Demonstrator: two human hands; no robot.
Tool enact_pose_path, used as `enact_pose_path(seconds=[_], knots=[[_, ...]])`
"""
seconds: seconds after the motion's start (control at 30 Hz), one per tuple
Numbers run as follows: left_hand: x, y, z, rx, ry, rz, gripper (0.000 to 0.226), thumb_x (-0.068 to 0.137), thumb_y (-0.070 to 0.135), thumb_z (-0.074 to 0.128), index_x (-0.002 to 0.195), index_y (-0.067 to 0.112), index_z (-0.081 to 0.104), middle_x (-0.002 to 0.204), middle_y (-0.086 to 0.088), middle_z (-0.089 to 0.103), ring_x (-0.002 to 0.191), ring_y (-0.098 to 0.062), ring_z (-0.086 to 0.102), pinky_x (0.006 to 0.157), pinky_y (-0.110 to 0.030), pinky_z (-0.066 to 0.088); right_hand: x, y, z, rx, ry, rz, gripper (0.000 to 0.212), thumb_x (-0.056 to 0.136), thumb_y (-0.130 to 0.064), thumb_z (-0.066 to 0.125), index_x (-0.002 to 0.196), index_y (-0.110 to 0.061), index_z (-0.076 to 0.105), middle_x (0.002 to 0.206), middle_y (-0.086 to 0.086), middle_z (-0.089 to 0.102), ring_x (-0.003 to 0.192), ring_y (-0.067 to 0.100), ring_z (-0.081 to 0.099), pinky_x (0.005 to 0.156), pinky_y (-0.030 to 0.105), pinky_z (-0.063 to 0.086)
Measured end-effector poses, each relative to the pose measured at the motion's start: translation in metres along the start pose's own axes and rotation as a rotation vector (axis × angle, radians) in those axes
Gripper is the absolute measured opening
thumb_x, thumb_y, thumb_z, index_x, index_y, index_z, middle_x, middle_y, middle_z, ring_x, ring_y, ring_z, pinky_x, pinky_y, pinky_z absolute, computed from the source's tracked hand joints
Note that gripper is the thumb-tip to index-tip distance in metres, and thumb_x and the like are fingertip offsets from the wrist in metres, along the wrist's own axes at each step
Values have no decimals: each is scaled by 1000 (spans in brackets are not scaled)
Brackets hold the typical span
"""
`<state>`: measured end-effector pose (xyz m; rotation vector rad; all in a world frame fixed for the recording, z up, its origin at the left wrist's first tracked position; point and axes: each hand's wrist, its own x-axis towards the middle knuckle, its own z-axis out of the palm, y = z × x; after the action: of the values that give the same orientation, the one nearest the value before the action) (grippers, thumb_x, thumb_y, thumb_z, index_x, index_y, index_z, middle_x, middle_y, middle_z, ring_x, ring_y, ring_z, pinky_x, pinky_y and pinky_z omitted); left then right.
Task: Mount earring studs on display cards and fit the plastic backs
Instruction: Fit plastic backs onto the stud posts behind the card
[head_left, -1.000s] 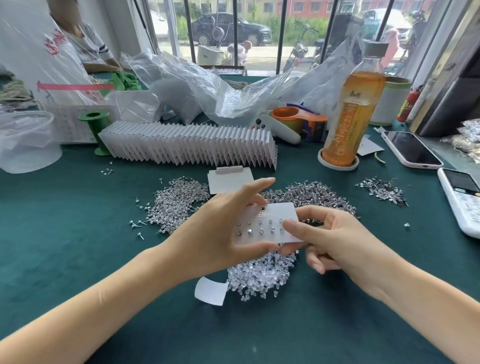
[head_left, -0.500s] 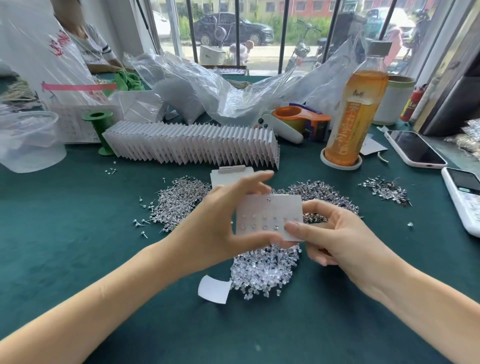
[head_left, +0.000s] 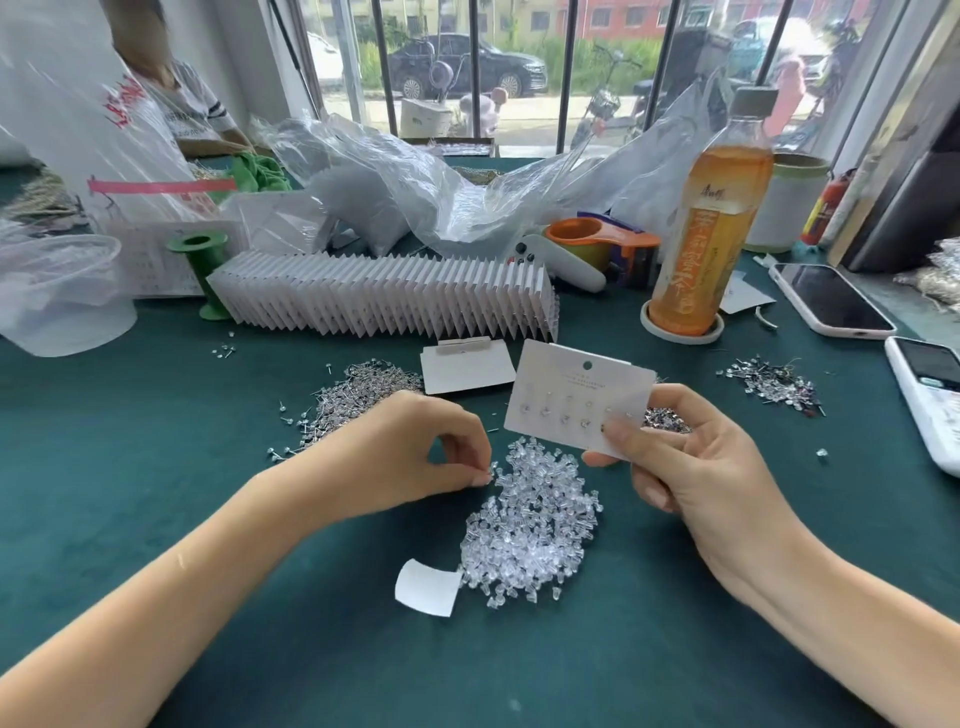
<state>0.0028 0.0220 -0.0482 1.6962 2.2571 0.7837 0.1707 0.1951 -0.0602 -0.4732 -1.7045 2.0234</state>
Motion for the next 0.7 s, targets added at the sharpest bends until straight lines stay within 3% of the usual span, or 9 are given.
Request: enact_pose_path(seconds=[0.27,0.4,0.5,0.6,0.7], knots=[[-1,3,0,14,-17,29,9,78,17,76,84,23,74,79,11,67,76,-6,63,73,-12,46,-1,3,0,1,-23,-12,36,65,-29,74,96,-16,59,79,18,73,36,9,36,38,13,30],[1,6,3,23,-3,50,8,79,13,75,82,19,71,77,14,64,74,0,59,70,-4,38,-3,3,1,-12,-34,-35,35,67,-29,74,95,-15,60,79,17,74,36,9,40,39,13,31],[0,5,2,-20,41,24,19,78,9,75,77,26,66,73,17,65,70,4,57,66,-5,37,-5,2,1,-62,-53,-115,24,72,-26,72,93,-20,62,76,14,74,40,12,46,39,14,32],[-1,5,-4,-173,81,-43,20,76,2,73,76,21,68,70,18,67,63,3,58,60,-9,39,-11,5,1,-224,-70,-348,13,79,-28,72,89,-31,65,76,2,75,42,14,44,38,20,33],[-1,9,-13,-377,54,-83,20,76,-5,72,76,15,71,73,6,71,62,0,60,59,-10,44,-12,4,-4,-644,-181,-879,6,92,-25,62,98,-27,61,82,-8,71,54,17,57,47,26,44]])
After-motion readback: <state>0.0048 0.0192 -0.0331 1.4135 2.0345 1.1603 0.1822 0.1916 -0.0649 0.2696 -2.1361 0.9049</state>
